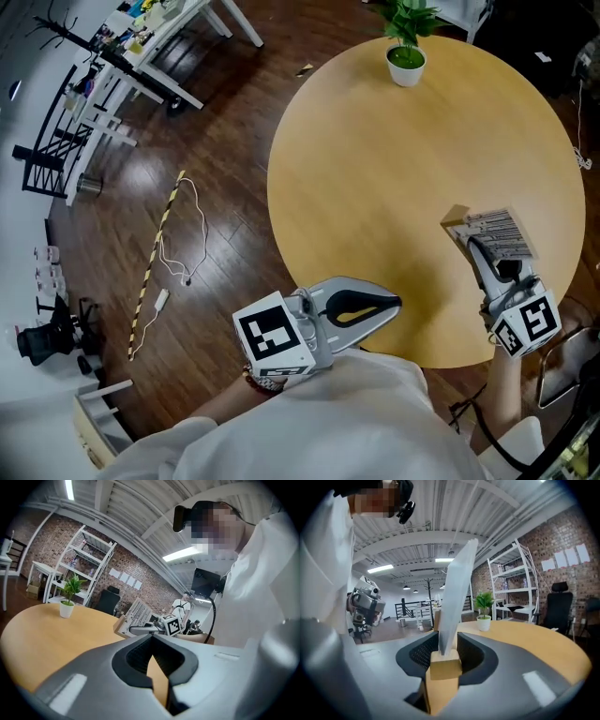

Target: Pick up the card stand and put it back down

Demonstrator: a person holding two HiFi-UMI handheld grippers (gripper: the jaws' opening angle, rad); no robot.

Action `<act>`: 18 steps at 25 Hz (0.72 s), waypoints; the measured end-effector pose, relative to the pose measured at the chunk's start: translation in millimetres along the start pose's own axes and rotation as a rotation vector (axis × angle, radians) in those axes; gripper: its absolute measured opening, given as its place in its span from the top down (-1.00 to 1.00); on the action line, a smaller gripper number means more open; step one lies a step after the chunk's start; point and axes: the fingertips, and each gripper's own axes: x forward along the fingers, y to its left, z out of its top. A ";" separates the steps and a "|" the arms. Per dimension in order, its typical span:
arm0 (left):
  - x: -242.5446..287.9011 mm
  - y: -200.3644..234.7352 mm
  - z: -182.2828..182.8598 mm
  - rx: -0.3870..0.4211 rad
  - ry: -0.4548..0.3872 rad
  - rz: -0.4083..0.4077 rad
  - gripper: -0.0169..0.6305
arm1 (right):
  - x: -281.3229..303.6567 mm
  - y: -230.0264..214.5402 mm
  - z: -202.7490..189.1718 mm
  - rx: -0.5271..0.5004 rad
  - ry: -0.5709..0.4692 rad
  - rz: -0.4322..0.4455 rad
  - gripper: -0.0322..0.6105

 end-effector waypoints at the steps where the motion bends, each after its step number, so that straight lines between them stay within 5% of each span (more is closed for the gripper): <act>1: -7.1 -6.3 2.5 0.012 -0.011 -0.019 0.99 | -6.8 15.4 10.3 -0.031 -0.008 -0.025 0.49; 9: -105.7 -60.8 0.8 0.098 -0.137 -0.139 0.99 | -55.9 182.6 52.2 -0.004 -0.053 -0.122 0.49; 14: -129.8 -78.5 -17.0 0.117 -0.091 -0.225 0.99 | -84.6 244.2 57.3 -0.041 -0.016 -0.193 0.49; 18: -127.9 -106.9 -24.3 0.218 -0.024 -0.249 0.99 | -124.2 266.0 67.2 -0.058 -0.005 -0.246 0.49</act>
